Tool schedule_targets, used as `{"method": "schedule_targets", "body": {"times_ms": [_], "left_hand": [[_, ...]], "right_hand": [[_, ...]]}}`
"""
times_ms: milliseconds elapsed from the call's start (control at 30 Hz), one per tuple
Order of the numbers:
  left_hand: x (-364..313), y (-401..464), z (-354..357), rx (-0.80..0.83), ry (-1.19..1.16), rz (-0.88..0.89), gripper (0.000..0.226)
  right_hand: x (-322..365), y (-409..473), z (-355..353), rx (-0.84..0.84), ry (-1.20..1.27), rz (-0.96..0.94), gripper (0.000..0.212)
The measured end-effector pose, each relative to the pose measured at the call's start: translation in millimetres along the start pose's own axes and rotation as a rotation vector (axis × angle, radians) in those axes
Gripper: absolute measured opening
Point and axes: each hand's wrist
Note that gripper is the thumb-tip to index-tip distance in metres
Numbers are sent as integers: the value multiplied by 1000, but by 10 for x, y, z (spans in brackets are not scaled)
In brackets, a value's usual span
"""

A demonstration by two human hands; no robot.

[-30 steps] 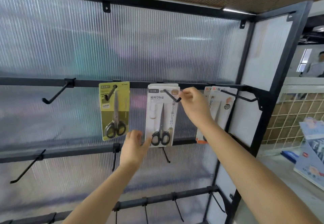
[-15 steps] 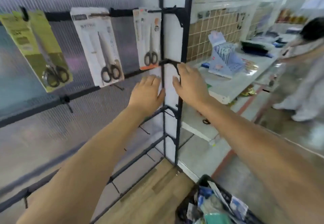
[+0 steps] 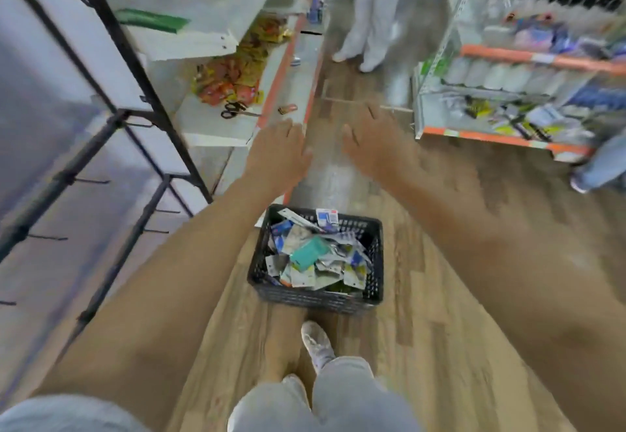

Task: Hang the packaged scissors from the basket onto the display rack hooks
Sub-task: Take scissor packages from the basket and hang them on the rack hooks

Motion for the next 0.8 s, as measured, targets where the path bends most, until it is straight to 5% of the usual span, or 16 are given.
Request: {"method": "schedule_targets", "body": {"times_ms": [567, 800], "left_hand": [[262, 301, 2296, 380, -66, -375, 41], [595, 100, 3271, 568, -77, -399, 34]], "right_hand": [[-1287, -773, 2071, 601, -107, 90, 46], [-1522, -947, 3119, 791, -144, 22, 46]]}}
Point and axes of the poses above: each hand's wrist, its own y-axis towards the middle knuckle, its own z-axis out of the palm, x = y × z, and after that the axes turned 11 degrees about -y, right-handed
